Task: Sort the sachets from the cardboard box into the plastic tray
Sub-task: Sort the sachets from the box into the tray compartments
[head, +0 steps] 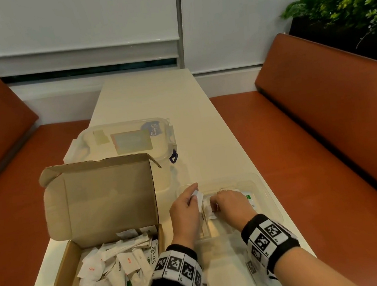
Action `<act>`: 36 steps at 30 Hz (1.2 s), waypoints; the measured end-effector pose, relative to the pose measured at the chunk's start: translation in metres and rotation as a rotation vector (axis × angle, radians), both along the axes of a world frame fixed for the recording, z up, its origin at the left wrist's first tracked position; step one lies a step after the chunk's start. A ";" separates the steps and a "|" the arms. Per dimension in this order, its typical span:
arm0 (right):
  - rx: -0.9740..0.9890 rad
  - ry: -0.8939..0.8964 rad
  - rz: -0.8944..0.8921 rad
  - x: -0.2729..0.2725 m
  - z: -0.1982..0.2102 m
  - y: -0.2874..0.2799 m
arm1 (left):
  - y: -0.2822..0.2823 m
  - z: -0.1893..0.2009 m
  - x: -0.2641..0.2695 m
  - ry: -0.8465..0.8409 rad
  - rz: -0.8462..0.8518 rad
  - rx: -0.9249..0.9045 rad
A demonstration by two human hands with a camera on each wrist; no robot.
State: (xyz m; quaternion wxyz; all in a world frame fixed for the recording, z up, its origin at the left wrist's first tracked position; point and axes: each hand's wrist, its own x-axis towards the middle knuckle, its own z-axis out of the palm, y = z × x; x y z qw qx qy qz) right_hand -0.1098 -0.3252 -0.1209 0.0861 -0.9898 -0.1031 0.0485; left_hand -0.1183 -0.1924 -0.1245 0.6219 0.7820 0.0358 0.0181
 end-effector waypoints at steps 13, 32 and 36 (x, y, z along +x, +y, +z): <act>0.924 -0.034 -0.327 -0.009 0.021 -0.001 | 0.002 -0.006 0.004 0.072 -0.031 -0.244; 1.172 -0.077 -0.422 -0.017 0.028 -0.015 | 0.003 0.000 0.000 0.047 -0.034 -0.295; 1.027 -0.200 -0.341 -0.011 0.042 -0.004 | 0.000 0.000 0.000 0.091 -0.036 -0.311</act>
